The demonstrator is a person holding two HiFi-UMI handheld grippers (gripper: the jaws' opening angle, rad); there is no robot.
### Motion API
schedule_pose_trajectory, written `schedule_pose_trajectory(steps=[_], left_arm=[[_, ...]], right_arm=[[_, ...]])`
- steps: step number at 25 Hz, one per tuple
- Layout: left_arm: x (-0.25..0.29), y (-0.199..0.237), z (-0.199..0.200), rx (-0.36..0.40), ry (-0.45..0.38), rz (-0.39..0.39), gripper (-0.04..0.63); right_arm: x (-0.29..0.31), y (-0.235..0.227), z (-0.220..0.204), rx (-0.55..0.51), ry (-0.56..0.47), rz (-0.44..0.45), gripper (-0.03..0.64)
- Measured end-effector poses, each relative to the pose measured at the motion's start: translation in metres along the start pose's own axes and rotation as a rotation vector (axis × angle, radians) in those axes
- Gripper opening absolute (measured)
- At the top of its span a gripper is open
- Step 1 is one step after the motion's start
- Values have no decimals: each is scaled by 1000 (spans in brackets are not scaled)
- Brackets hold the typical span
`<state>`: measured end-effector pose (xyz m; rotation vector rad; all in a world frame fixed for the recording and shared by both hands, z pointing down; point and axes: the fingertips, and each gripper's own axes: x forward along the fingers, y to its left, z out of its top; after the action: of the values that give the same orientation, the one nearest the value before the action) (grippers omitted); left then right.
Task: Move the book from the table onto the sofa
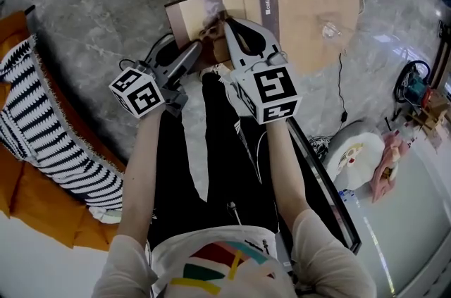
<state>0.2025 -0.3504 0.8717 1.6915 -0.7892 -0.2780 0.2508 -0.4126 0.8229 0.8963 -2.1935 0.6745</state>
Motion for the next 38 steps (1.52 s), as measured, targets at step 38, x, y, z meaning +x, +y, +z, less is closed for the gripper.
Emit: schedule_pose_trajectory(steps=[38], left_arm=[[-228, -397, 254, 475, -631, -175, 150]], right_arm=[[-302, 132, 283, -90, -575, -98, 11]])
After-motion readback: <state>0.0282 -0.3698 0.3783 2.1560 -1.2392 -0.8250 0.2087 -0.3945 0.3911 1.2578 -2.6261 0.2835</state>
